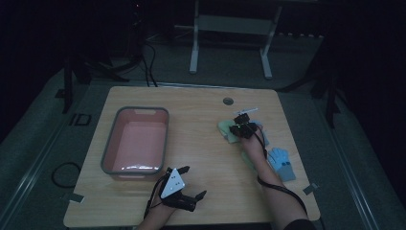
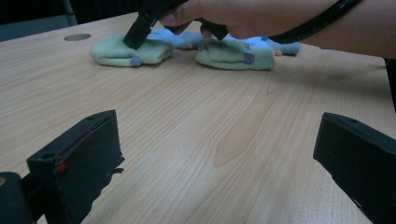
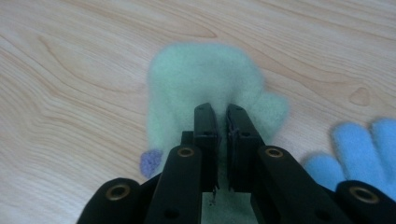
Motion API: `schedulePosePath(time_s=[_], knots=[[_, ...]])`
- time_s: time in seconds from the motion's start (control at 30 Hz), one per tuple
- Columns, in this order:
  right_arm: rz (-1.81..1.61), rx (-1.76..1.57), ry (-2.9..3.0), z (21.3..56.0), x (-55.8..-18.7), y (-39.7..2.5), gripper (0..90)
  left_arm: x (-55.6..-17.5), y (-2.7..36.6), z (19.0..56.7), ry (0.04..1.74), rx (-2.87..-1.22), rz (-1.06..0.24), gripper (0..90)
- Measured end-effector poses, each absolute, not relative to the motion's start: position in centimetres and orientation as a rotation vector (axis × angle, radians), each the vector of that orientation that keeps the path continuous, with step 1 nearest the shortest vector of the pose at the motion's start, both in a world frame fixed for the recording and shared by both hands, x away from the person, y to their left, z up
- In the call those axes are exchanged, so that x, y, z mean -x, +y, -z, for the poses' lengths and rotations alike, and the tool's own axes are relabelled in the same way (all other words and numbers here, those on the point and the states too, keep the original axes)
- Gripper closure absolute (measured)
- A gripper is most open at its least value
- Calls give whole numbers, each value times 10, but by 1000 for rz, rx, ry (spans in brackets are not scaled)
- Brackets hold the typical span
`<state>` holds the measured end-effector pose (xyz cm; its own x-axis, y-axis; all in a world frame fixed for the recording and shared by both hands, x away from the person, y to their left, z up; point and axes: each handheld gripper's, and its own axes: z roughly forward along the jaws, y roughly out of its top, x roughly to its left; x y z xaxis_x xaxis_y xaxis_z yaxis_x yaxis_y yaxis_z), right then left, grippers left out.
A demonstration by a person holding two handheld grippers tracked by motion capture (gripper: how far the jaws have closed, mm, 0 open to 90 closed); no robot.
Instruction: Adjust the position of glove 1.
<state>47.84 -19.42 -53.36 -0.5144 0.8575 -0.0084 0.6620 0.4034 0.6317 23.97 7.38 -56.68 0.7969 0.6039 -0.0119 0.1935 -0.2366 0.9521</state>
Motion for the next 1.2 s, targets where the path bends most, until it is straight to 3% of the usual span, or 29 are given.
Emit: schedulePosePath(time_s=[0.23, 0.6, 0.87, 1.2], knots=[[-913, -1365, 2282, 505, -455, -190, 851, -240, 74, 567, 614, -1803, -435, 11], [-1064, -1404, 2170, 470, -378, -185, 854, -239, 73, 567, 616, -1805, -446, 11], [-1045, -1429, 2094, 482, -325, -171, 854, -238, 72, 567, 617, -1808, -454, 11], [-1049, -1512, 2008, 504, -293, -158, 853, -239, 72, 567, 613, -1809, -450, 11]])
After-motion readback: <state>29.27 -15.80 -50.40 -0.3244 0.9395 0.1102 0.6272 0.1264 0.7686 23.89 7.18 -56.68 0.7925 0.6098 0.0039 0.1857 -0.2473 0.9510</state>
